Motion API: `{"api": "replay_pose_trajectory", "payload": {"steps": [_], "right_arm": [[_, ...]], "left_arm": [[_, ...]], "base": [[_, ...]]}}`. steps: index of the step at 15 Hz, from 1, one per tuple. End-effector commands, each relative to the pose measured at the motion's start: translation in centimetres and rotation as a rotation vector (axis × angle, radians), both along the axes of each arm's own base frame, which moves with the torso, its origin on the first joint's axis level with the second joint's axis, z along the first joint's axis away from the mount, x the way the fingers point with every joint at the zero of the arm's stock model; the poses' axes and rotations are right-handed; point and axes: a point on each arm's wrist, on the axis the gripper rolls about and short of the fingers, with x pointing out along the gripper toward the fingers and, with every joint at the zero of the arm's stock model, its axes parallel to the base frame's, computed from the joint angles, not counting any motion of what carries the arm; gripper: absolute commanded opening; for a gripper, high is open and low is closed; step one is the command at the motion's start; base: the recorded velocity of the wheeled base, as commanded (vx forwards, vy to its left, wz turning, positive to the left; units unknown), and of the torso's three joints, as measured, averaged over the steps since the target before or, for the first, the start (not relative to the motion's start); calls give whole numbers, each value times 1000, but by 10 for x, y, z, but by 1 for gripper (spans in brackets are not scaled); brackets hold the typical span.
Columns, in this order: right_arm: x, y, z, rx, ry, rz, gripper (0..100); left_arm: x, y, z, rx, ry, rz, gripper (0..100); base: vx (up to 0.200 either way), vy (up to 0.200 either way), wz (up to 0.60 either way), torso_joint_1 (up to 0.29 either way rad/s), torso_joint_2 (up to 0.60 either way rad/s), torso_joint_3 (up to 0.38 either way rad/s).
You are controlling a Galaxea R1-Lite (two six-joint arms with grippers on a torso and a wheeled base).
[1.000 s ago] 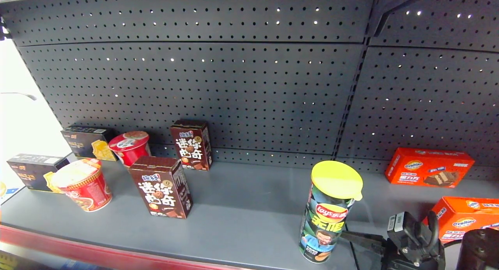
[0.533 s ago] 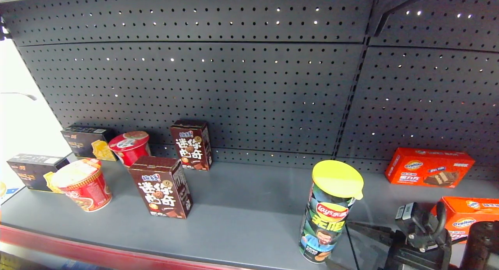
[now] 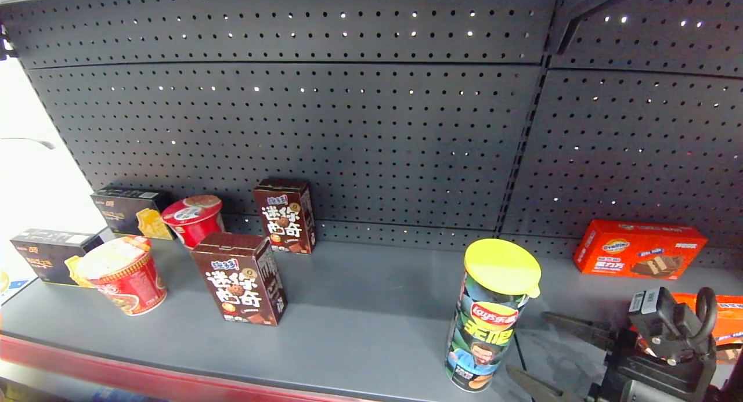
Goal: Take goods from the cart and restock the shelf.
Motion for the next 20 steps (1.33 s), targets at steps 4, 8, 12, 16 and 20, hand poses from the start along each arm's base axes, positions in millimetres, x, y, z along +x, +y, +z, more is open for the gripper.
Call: {"api": "replay_pose_trajectory", "payload": {"steps": [4, 8, 12, 16, 20], "right_arm": [[-40, -18, 65, -51, -6, 64, 100], [-54, -34, 88, 3, -105, -115, 100], [-82, -59, 99, 66, -163, -245, 100], [-124, -95, 85, 57, -176, -409, 100], [-130, -101, 68, -31, -106, -737, 100]], "left_arm": [[-3, 0, -9, 0, -2, -1, 0], [-6, 0, -4, 1, -33, 4, 0], [-11, 1, 22, 40, -129, -10, 0], [-19, 1, 40, 92, -216, -6, 0], [-31, 2, 33, 99, -227, -7, 0]], "base": [[0, 0, 0, 0, 0, 0], [0, 0, 0, 0, 0, 0], [0, 0, 0, 0, 0, 0], [0, 0, 0, 0, 0, 0], [0, 0, 0, 0, 0, 0]]}}
